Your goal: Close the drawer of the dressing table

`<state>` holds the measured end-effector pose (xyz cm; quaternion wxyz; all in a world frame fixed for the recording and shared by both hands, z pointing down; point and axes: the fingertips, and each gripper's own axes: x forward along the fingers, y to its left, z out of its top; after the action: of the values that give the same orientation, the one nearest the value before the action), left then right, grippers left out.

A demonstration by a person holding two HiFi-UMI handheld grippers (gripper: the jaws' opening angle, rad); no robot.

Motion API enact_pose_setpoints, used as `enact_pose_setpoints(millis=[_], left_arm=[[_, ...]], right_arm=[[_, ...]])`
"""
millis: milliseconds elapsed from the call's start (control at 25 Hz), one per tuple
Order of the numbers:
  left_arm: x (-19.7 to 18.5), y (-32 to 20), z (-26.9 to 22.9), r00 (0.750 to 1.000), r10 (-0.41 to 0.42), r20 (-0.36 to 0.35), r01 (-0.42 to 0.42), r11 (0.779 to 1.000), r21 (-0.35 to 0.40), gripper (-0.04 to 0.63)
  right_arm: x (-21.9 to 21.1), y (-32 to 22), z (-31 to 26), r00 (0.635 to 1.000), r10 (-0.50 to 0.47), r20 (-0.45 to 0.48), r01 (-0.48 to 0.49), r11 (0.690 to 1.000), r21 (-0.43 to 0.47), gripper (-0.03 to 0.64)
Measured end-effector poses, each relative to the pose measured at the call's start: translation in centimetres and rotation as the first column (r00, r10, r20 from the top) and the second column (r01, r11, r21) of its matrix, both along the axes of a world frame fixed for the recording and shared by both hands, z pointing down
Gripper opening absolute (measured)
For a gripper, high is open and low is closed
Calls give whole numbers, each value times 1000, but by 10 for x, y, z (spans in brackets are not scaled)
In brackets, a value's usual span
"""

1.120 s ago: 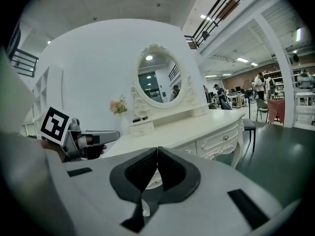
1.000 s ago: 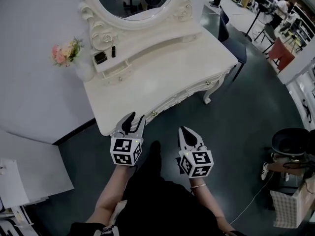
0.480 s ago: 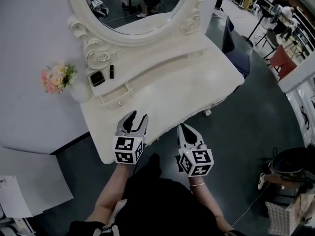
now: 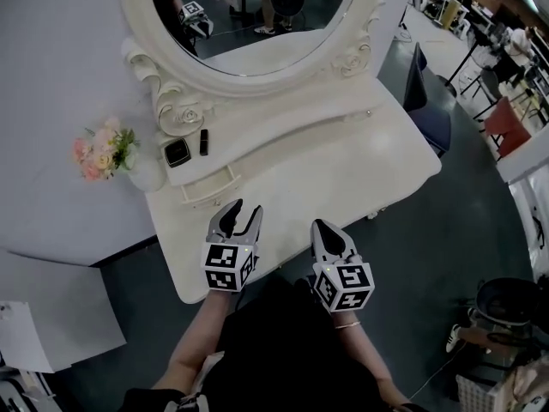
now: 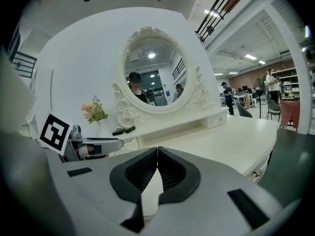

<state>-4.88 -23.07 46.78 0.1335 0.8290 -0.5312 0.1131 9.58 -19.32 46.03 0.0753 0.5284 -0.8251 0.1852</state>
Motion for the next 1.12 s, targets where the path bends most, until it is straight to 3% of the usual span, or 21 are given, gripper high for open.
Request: enact_pose_setpoints(millis=[200, 360, 560, 760, 1120], left_arm=[[-6, -11, 1, 996, -91, 7, 91, 996, -8, 176], [-20, -16, 1, 977, -211, 10, 211, 977, -12, 175], [-42, -14, 4, 934, -357, 28, 357, 934, -17, 176], [-64, -1, 9, 876, -480, 52, 482, 876, -29, 176], [-78, 11, 28, 803, -590, 79, 595, 800, -73, 177]], right_arm=[[-10, -31, -4, 994, -110, 11, 110, 994, 12, 5], [-21, -54, -9, 975, -222, 11, 222, 975, 17, 5], [-41, -70, -5, 933, -359, 10, 359, 933, 9, 5], [-67, -74, -3, 875, -485, 9, 485, 875, 4, 5], [-84, -68, 9, 809, -587, 7, 587, 809, -31, 5]])
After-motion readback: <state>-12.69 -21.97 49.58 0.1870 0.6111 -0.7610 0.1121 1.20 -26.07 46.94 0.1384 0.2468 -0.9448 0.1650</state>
